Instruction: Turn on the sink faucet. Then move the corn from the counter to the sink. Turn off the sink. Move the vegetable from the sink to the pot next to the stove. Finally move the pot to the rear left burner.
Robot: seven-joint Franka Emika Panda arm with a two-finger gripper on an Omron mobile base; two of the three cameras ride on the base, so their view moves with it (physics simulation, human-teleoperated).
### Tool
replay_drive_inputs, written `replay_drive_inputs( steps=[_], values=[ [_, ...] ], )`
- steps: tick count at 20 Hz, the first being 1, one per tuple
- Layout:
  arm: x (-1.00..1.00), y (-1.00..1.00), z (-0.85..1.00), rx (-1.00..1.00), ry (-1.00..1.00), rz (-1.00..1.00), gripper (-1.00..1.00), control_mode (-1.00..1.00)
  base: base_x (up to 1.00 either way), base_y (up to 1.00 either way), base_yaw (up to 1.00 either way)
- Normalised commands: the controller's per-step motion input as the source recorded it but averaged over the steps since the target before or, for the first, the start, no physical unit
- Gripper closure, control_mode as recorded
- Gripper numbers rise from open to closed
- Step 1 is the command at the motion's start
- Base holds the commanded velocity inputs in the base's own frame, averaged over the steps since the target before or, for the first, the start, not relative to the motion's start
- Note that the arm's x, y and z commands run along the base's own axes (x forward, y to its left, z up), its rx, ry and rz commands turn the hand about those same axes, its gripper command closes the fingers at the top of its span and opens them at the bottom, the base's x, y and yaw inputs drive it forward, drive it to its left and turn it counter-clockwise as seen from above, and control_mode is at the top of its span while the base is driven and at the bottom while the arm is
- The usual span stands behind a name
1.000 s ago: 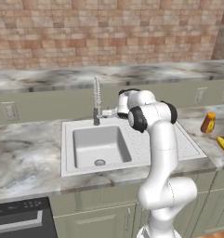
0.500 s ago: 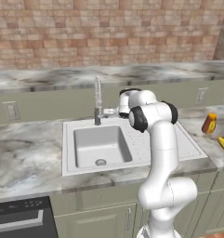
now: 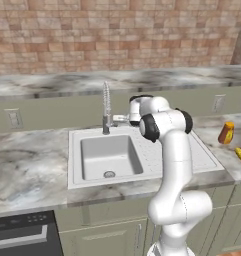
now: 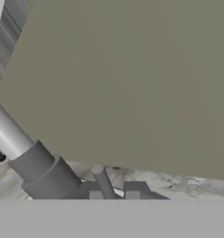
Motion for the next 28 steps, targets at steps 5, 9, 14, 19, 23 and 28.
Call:
replay_drive_inputs(
  steps=[5, 9, 14, 19, 23, 28],
  values=[
    [-0.24, -0.81, -0.19, 0.05, 0.06, -0.06, 1.0, -1.0, 0.0, 0.0, 0.0],
    [-0.25, -0.77, -0.12, 0.04, 0.1, -0.08, 1.0, -1.0, 0.0, 0.0, 0.0],
    [-0.15, -0.51, 0.16, 0.02, 0.08, -0.07, 1.0, -1.0, 0.0, 0.0, 0.0],
    [-0.54, -0.31, 0.53, 0.0, 0.02, -0.08, -1.0, -1.0, 0.0, 0.0, 0.0],
    [-0.75, -0.05, 0.63, 0.0, 0.02, -0.09, -1.0, -1.0, 0.0, 0.0, 0.0],
    [-0.82, -0.23, 0.57, 0.0, 0.05, -0.1, -1.0, -1.0, 0.0, 0.0, 0.0]
  ],
)
